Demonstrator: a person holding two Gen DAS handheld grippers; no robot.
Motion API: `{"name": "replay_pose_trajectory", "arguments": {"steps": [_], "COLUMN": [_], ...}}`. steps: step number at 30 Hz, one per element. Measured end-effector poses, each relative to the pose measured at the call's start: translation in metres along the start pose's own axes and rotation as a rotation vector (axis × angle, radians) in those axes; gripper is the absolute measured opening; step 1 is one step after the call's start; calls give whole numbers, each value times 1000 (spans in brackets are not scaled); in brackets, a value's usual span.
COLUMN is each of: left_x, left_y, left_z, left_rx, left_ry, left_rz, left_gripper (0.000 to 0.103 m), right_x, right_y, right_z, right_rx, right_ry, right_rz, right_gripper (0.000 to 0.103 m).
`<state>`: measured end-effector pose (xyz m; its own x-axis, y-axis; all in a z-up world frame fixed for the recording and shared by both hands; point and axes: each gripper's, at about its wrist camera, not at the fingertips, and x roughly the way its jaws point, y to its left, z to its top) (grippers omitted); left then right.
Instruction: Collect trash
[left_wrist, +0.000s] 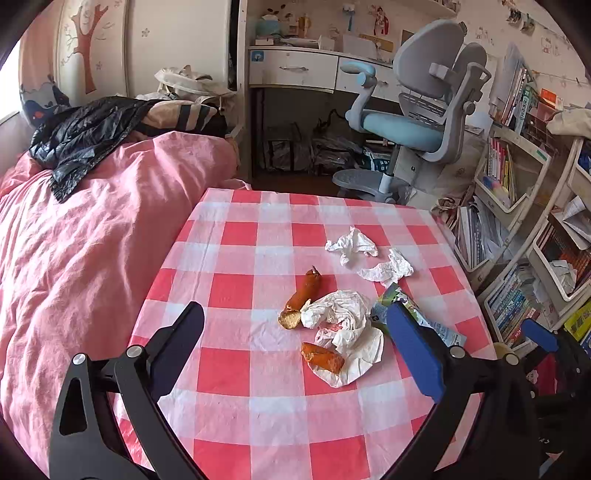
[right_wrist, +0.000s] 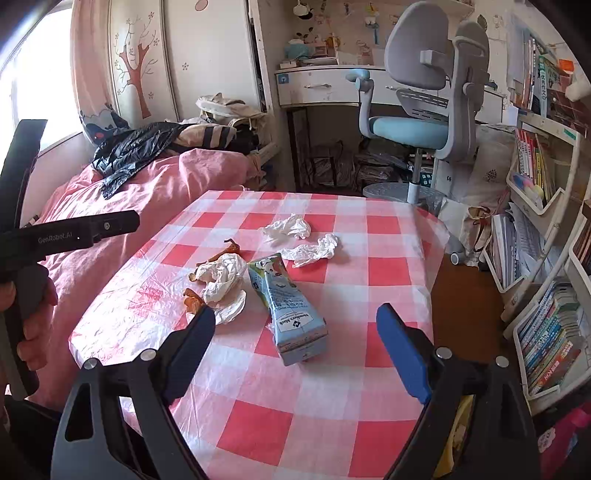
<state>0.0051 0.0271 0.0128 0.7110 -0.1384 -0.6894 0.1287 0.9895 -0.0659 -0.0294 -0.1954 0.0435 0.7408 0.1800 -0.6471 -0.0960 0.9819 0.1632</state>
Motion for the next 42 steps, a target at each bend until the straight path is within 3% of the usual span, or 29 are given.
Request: {"name": "replay_pose_trajectory", "arguments": {"steps": [17, 42], "left_x": [-1, 0], "left_y": [5, 5], "left_z": [0, -1], "left_rx": [-8, -6], "left_ry": [6, 15], "left_rz": [-2, -3], "left_gripper": [96, 96], "right_x": [4, 5], "right_y": [17, 20], "right_z": [0, 0], "right_rx": [-77, -81], "right_ry": [-2, -3], "right_rz": [-18, -21], "right_gripper": [85, 85]}}
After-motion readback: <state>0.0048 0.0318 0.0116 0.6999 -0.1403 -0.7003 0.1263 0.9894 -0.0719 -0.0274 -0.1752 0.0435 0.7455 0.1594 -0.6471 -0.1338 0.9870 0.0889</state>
